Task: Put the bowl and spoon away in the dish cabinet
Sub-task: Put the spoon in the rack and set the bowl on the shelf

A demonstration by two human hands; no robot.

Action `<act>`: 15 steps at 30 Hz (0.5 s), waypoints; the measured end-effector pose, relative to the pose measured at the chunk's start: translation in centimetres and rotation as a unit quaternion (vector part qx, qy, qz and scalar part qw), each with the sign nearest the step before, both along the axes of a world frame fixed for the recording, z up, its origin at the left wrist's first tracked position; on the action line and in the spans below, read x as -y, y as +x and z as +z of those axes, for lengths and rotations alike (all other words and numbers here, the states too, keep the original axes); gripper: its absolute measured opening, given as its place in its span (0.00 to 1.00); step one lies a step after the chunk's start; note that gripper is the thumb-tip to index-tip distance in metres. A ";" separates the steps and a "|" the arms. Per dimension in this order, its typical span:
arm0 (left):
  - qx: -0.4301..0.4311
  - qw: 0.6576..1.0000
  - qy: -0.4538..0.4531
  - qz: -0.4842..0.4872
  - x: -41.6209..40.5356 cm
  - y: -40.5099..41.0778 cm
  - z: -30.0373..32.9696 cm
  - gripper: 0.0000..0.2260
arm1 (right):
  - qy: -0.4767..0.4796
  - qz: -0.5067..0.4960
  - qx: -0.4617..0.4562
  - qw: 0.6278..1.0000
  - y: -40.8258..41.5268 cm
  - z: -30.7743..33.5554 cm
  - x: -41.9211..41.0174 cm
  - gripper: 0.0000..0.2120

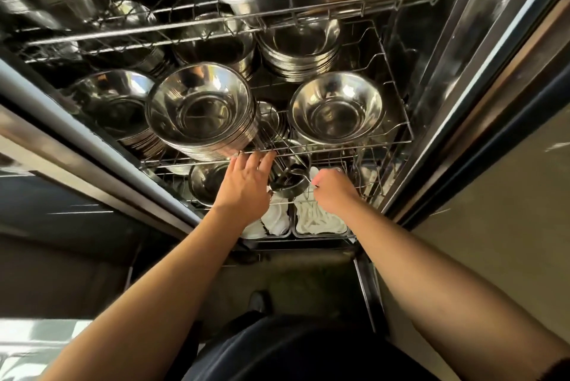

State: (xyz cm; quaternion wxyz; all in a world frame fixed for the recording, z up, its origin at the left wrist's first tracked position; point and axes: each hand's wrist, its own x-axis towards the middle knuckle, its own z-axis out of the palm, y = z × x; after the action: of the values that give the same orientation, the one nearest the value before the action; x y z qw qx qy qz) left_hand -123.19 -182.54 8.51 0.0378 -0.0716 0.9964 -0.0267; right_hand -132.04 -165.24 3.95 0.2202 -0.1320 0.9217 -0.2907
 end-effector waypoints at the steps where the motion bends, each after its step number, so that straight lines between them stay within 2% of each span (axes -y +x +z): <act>1: 0.001 1.000 -0.001 0.000 0.1 0.0 -0.1 0.37 | 0.007 -0.005 0.007 1.000 -0.2 -0.3 0.7 0.14; 8: 0.007 1.000 -0.011 0.002 -0.2 0.3 -0.4 0.37 | 0.053 -0.028 0.023 0.998 -1.1 -1.9 4.3 0.07; 15: 0.009 1.000 -0.002 0.004 0.3 0.2 -0.6 0.37 | 0.094 -0.027 -0.009 0.995 -1.5 -3.2 7.1 0.12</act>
State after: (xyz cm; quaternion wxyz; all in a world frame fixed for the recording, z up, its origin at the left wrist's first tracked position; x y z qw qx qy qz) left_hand -123.00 -182.83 7.94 0.0467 -0.0750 0.9957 -0.0288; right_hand -133.50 -172.34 0.73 0.2159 -0.0883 0.9501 -0.2073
